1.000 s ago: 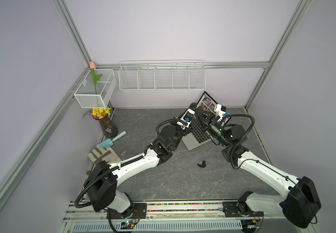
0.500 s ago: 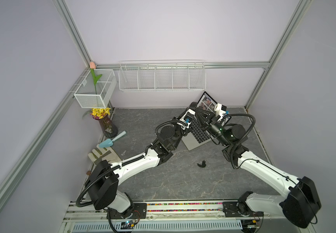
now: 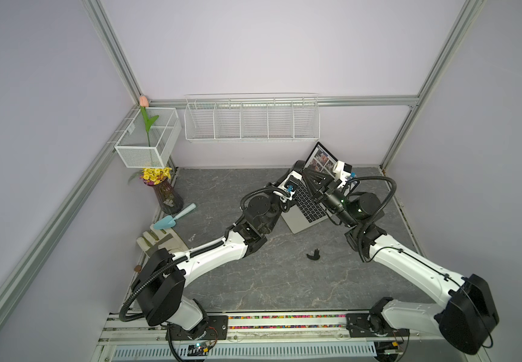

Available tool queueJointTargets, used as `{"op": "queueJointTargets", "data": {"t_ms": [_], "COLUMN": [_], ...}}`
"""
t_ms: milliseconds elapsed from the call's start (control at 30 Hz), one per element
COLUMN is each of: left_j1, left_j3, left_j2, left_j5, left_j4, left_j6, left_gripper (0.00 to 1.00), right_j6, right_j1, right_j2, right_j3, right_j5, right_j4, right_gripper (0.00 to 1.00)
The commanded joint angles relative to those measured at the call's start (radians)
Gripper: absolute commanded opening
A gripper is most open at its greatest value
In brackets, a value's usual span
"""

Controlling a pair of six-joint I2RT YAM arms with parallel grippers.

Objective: Insert the wireless mouse receiver into the laptop
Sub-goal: Take out the USB plug from the mouse.

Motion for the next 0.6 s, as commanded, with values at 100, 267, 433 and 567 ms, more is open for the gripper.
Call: {"op": "queueJointTargets", "data": {"t_ms": [100, 267, 433, 567], "left_j1": [-0.002, -0.004, -0.008, -0.019], "left_j3": [-0.011, -0.011, -0.009, 0.002], "left_j2": [0.002, 0.003, 0.008, 0.017], "left_j5": [0.068, 0.075, 0.077, 0.071], "left_j4": [0.007, 0.010, 0.011, 0.007], "left_j6": [-0.015, -0.016, -0.009, 0.009], "left_gripper": [0.00, 0.00, 0.00, 0.00], "right_j6": [0.005, 0.009, 0.027, 0.050], "right_j1": [0.006, 0.006, 0.008, 0.009], "right_j2": [0.001, 0.014, 0.029, 0.036], "right_j3": [0.024, 0.028, 0.039, 0.041], "right_j5": [-0.009, -0.013, -0.024, -0.024], "right_j4": [0.054, 0.061, 0.055, 0.047], "right_gripper": [0.22, 0.22, 0.21, 0.20]}}
